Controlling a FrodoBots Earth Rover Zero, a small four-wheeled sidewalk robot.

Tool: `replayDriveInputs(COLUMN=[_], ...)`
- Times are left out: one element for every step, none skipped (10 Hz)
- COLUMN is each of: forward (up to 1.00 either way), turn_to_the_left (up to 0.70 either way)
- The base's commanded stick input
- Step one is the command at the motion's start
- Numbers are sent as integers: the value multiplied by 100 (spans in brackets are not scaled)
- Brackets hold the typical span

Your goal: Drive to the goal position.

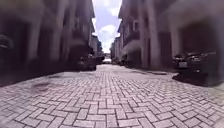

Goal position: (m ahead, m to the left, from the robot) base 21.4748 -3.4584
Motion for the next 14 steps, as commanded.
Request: replayDriveInputs(forward=[50,50,50,50,50,50,50,50,50,50,50,50,50,50], turn_to_the_left=[0,0,0,0,0,0,0,0,0,0,0,0,0,0])
